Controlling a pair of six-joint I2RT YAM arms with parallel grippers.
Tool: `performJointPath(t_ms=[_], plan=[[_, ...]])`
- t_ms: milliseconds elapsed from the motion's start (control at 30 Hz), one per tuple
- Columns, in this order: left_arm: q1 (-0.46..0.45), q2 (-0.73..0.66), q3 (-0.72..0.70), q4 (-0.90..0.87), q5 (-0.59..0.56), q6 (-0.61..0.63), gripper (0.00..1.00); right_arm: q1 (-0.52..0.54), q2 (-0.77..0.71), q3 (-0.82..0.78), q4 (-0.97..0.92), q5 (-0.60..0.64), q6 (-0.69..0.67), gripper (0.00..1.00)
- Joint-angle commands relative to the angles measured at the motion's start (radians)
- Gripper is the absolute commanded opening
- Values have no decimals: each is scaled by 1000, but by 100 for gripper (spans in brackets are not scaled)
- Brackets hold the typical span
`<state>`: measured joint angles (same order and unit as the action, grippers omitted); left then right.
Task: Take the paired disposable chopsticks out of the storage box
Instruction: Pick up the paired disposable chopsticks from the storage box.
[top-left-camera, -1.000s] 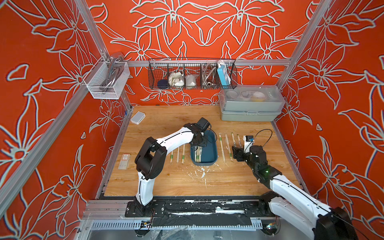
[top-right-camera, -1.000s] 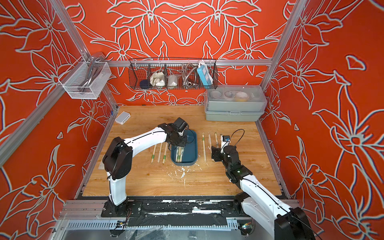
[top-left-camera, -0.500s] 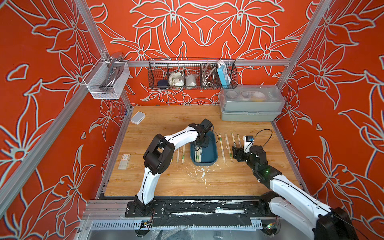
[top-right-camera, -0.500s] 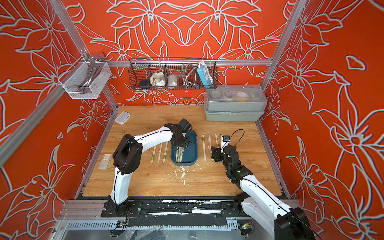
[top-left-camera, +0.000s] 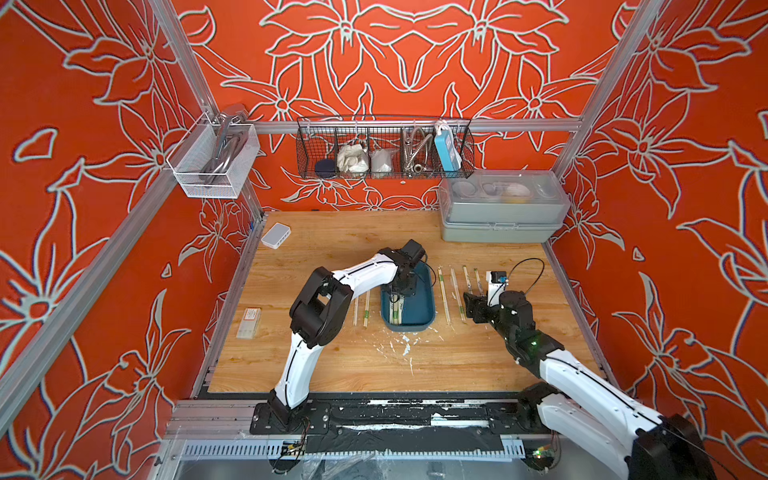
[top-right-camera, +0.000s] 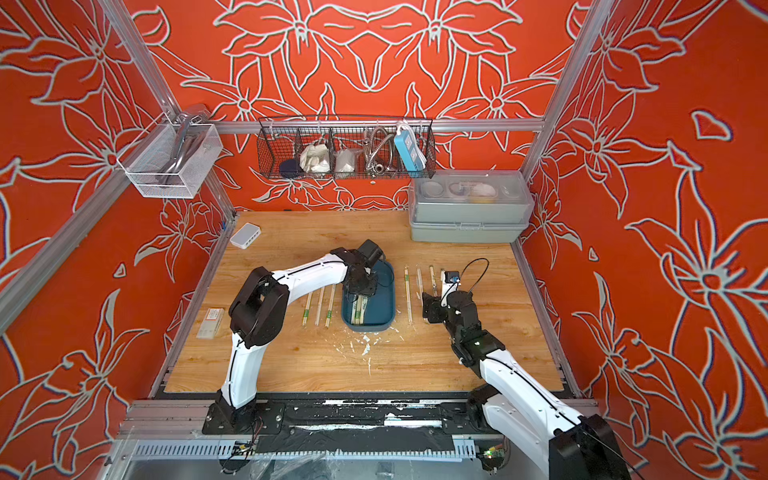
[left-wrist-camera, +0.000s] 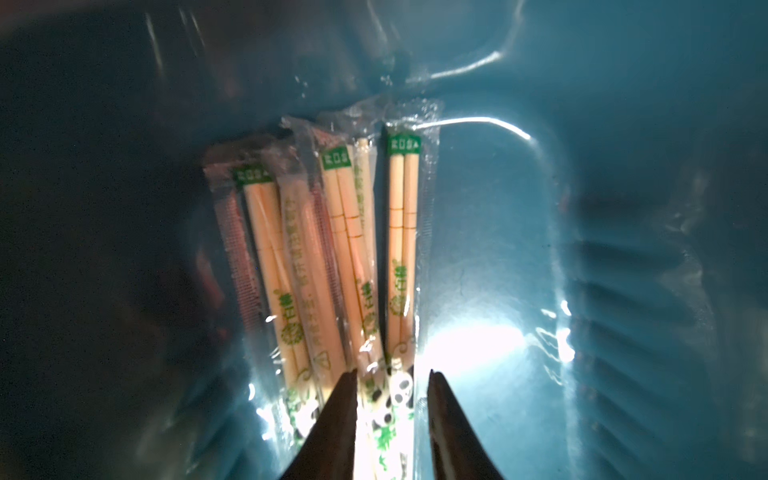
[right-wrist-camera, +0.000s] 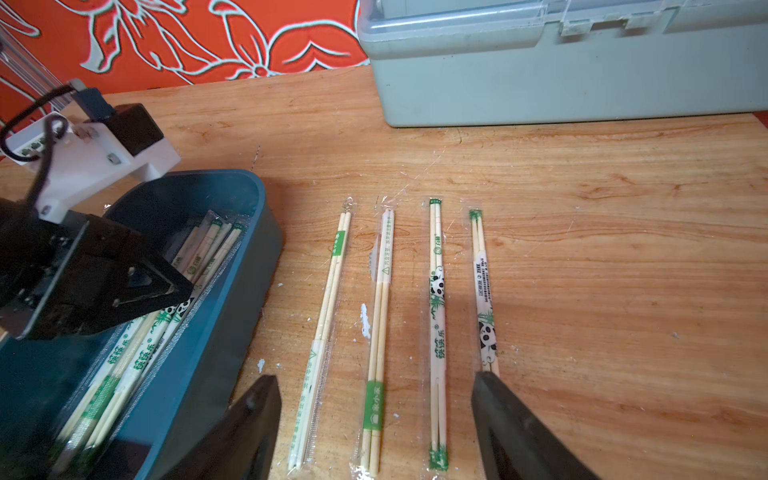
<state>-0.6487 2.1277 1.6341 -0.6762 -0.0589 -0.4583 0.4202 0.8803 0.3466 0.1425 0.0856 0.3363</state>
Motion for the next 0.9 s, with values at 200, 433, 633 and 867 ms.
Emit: performJointPath(t_ms=[200,433,633,867], plan=[[4,41,-12,-11,-3,-5,19,6,-7,33,0,-7,6,77],[4,5,-23,-17,-11,-5,13,6,-5,35,2,-12,6,77],[4,-60,-35,-31,-13,-10,11,5,1,36,2,-14,6,77],[4,-132,-59,-35,-9,-17,10,6,1,37,3,-15,7,77]])
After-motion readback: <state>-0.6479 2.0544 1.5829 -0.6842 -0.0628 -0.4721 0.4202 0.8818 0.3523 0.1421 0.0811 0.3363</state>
